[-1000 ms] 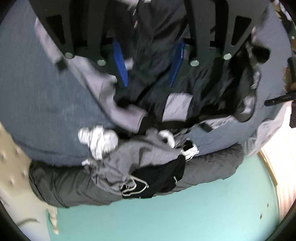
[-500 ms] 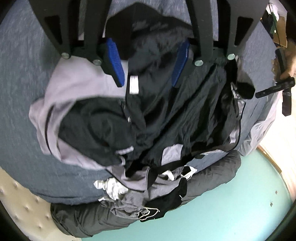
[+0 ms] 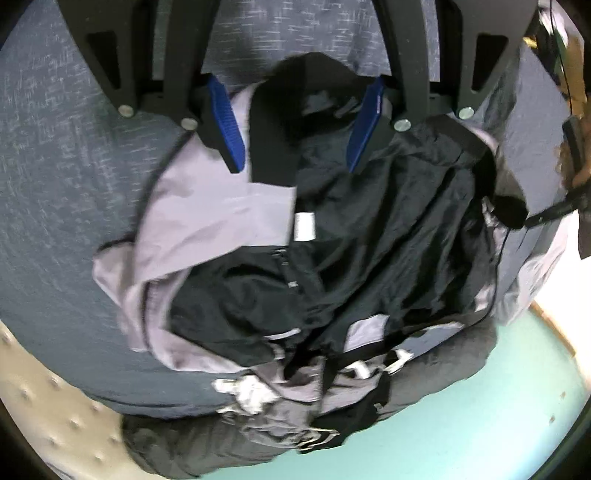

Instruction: Fold clothes

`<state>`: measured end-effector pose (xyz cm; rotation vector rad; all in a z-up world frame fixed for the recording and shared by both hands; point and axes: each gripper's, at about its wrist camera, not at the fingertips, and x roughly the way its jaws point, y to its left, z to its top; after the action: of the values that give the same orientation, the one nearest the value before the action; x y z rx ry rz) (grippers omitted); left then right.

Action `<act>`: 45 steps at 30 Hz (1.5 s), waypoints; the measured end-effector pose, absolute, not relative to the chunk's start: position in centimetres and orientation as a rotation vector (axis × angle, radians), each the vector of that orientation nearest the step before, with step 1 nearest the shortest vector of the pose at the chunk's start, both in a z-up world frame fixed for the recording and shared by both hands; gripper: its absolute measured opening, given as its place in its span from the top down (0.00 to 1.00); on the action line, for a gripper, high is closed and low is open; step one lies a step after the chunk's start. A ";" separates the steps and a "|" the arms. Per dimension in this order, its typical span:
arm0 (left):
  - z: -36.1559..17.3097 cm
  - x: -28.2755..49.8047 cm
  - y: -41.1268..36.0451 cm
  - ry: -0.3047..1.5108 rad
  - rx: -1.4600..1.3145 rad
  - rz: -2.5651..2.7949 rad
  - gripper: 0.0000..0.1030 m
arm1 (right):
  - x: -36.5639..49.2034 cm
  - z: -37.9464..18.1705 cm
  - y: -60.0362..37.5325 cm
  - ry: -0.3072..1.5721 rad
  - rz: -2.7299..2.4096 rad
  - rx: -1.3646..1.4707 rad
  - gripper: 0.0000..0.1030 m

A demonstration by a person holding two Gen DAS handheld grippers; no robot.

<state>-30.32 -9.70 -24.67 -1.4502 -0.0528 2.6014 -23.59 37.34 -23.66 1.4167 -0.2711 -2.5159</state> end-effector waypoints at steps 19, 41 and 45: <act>-23.1 -25.8 -10.5 0.101 -1.396 2.553 0.96 | -25.0 -27.4 35.5 -0.004 -2.460 1.600 0.95; -16.6 -7.0 -14.5 0.168 -1.288 2.514 0.97 | -12.9 -15.4 40.8 0.062 -2.459 1.316 0.97; -16.3 -4.9 -15.8 0.138 -1.281 2.524 0.97 | -10.4 -15.4 42.7 0.041 -2.447 1.315 0.98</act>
<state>-4.87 -15.78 -16.25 -1.2808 0.1378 2.5238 -10.44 42.69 -15.43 1.3146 0.0413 -2.4467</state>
